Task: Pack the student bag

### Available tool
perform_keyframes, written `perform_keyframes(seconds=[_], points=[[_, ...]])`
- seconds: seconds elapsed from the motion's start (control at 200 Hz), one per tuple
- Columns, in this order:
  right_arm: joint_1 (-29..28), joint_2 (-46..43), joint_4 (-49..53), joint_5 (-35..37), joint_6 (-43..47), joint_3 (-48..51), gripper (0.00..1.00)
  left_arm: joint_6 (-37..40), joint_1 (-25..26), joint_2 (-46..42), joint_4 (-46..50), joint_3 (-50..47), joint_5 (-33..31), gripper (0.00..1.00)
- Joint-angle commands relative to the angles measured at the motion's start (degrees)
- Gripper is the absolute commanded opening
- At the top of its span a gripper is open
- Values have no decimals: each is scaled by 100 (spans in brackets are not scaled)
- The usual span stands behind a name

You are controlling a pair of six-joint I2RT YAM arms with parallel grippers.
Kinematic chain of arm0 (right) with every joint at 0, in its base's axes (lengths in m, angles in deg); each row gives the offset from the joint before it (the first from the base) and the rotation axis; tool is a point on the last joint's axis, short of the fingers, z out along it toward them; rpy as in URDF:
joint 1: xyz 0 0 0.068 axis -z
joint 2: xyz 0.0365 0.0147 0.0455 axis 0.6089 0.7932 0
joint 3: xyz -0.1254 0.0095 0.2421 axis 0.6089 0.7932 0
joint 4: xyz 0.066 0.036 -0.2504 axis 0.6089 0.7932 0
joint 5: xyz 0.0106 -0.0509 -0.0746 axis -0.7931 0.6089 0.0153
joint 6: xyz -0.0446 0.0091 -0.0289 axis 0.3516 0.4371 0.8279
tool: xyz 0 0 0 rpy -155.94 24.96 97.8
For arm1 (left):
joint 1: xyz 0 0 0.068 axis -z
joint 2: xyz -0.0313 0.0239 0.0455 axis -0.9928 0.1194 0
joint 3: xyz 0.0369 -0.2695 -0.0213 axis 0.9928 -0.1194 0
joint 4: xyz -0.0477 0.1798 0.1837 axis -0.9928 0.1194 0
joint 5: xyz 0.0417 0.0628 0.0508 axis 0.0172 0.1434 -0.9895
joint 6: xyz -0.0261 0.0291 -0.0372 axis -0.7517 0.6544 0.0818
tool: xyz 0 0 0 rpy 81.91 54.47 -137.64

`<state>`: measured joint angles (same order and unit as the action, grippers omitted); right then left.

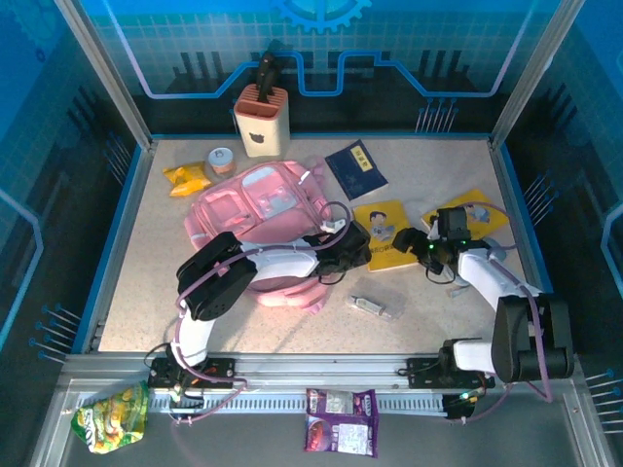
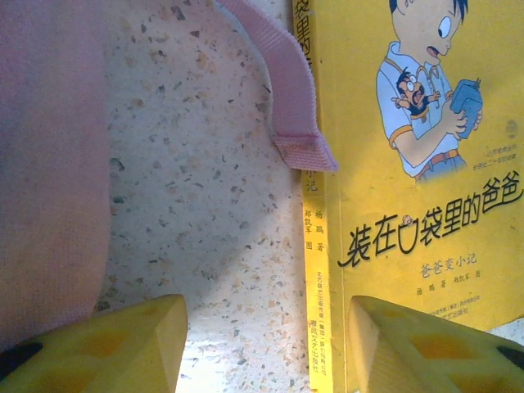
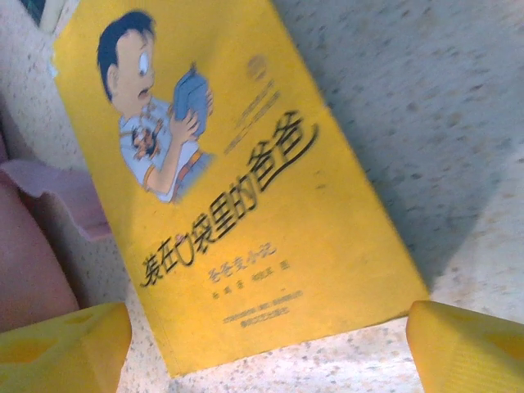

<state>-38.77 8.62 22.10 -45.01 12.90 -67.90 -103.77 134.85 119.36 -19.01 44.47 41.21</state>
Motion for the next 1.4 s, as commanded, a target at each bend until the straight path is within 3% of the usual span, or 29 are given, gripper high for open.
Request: perform_keyframes(seconds=[0.0,0.13,0.33,0.545,0.875,1.001,1.101,1.396], points=[[272,350,93,13,148,-382,88,-94,-36,153,-87,279,24,54],[291,980,38,184,265,-824,88,-91,-19,384,-34,615,109,54],[215,1808,-94,-335,258,-1183,87,-62,-28,562,97,834,30,54],[-12,1495,34,-409,230,-924,85,16,-107,714,-73,840,250,54],[-251,120,618,-745,326,-57,74,554,-333,800,-241,857,791,53],[198,341,728,-688,460,-285,72,607,-369,822,-185,795,780,55],[239,591,756,-293,559,-570,74,641,-388,794,-184,743,817,56],[125,1565,515,-811,737,-926,71,733,-388,879,-360,704,1086,56]])
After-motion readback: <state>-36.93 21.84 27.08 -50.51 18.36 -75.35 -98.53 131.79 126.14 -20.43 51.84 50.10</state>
